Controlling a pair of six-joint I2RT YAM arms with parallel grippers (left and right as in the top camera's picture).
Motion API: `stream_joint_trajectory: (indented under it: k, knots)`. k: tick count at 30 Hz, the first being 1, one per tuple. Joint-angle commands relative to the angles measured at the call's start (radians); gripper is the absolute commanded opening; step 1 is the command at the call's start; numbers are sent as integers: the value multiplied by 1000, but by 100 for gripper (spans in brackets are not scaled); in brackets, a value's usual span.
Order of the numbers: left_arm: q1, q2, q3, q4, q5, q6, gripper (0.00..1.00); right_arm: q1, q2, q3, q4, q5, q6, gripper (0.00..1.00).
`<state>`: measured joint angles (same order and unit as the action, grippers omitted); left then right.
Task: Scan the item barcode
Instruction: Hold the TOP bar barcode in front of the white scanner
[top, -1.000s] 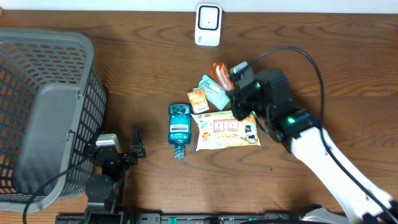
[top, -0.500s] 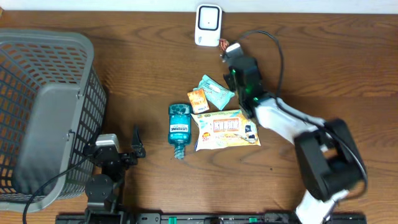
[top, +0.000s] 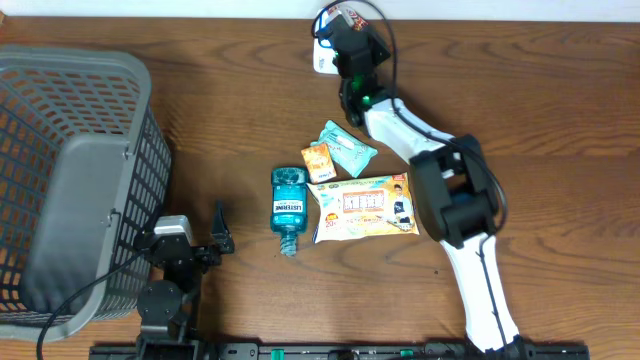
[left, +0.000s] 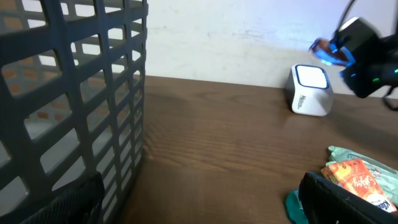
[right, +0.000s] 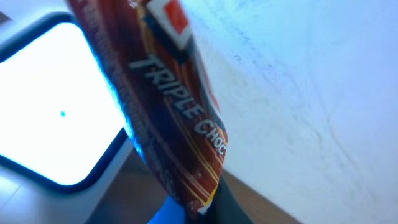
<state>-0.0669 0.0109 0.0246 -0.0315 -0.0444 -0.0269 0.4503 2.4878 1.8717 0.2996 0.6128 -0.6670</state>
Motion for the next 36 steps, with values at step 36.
stream_joint_trajectory:
  k: [36]
  knots:
    - [5,-7,-21,-35,-24,-8,100,-643,-290,-11,-1042,56,446,1]
